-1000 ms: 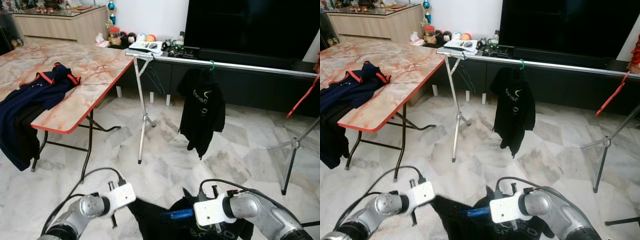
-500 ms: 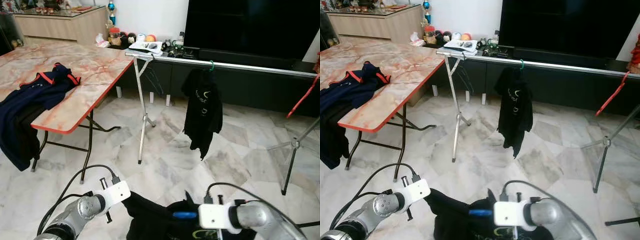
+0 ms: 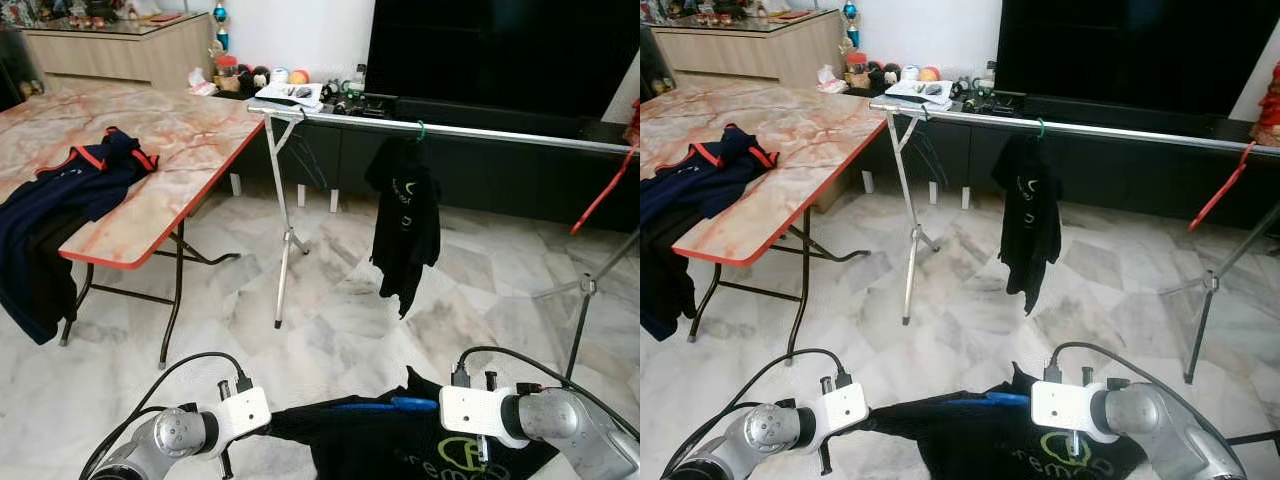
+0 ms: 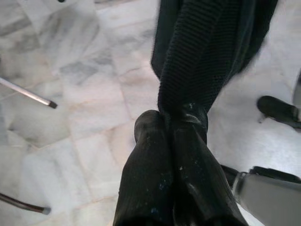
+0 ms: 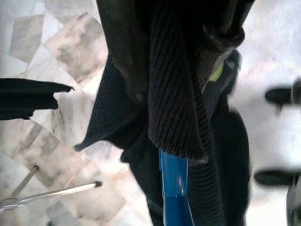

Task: Hang hanger

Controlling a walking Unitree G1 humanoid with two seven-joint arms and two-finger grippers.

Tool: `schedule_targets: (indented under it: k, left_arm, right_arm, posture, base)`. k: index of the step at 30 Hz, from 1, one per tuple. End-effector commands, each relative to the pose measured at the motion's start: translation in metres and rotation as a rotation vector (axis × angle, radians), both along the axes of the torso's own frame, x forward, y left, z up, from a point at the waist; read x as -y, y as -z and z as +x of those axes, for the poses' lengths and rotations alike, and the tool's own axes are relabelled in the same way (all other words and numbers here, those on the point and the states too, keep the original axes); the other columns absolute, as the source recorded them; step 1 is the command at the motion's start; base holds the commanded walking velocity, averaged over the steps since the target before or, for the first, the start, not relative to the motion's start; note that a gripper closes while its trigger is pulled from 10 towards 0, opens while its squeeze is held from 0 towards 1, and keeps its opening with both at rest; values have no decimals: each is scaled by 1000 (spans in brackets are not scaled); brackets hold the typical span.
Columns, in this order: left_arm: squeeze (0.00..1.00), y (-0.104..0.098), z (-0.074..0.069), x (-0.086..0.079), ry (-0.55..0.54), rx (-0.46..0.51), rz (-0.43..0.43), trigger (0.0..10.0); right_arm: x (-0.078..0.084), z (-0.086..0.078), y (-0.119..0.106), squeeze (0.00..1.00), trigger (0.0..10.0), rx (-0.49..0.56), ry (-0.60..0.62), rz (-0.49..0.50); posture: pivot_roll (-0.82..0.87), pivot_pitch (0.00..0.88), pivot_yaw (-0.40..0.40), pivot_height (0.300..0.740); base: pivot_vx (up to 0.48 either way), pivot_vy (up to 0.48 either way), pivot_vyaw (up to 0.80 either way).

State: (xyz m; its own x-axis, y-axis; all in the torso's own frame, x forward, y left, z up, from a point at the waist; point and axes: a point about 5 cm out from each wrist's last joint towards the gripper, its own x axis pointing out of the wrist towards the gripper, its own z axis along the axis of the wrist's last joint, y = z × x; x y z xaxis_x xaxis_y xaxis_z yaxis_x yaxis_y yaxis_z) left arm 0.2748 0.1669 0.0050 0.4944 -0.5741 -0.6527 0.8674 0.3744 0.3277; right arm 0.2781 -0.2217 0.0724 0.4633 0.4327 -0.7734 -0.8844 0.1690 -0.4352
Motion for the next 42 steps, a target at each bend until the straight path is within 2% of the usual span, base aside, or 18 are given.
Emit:
schedule_targets:
  k: [1,4,6,8,10,12,20,22,23,26,29,31,34,37,38,39,42]
  left_arm:
    - [0,2,-4,-14,-13,-49,22,0]
    - [0,2,-5,-12,2,-62,19,0]
    - [0,2,-5,-11,9,-65,20,0]
    - [0,1,-3,-9,8,-48,16,0]
    - [0,-1,-2,-8,8,-35,12,0]
    - [0,-4,2,-8,-11,8,20,0]
    - [0,-8,7,-9,-28,49,24,0]
    - [0,-14,14,-11,-64,107,35,0]
    - [0,-14,14,-11,-64,107,35,0]
    - [0,-25,27,-17,-154,221,52,0]
    - [0,-32,33,-21,-203,278,57,0]
    - [0,-39,40,-25,-260,339,62,0]
    - [0,-41,42,-28,-288,358,71,0]
    - [0,-40,42,-30,-292,353,85,0]
    - [0,-32,37,-36,-296,318,126,0]
    - [0,-32,37,-36,-296,318,126,0]
    - [0,-23,30,-40,-290,271,165,0]
  right_arm:
    - [-1,15,-20,0,10000,133,71,70]
    - [-5,21,-22,0,10000,170,112,111]
    - [-12,24,-25,0,10000,185,143,198]
    - [-26,23,-31,0,10000,165,140,348]
    - [-29,20,-31,0,10000,142,132,383]
    - [-28,13,-25,0,10000,89,89,348]
    - [-25,12,-19,0,10000,78,95,308]
    - [-20,9,-12,0,10000,59,73,220]
    - [-20,9,-12,0,10000,59,73,220]
    - [-5,-3,4,0,10000,-30,17,26]
    - [-1,-10,9,0,10000,-91,-8,-18]
    - [1,-19,12,0,10000,-154,-37,-34]
    - [2,-20,12,0,10000,-167,-39,-32]
    - [3,-20,10,0,10000,-166,-35,-28]
    - [8,-18,4,0,10000,-158,-13,-8]
    - [8,-18,4,0,10000,-158,-13,-8]
    - [9,-16,-7,0,10000,-151,7,67]
  posture:
    - [49,20,5,740]
    - [48,21,6,740]
    - [51,20,5,740]
    - [51,20,5,740]
    - [48,20,4,740]
    - [48,21,4,740]
    - [48,23,3,740]
    - [48,23,3,740]
    - [48,23,3,740]
    - [48,23,3,740]
    - [49,22,3,740]
    - [49,22,3,740]
    - [49,22,3,740]
    - [49,23,3,740]
    - [49,23,3,740]
    - [49,23,3,740]
    - [53,24,5,740]
  base:
    - [0,0,0]
    - [0,0,0]
    - [0,0,0]
    - [0,0,0]
    - [0,0,0]
    - [0,0,0]
    - [0,0,0]
    - [0,0,0]
    - [0,0,0]
    - [0,0,0]
    - [0,0,0]
    - [0,0,0]
    - [0,0,0]
    - [0,0,0]
    - [0,0,0]
    - [0,0,0]
    - [0,0,0]
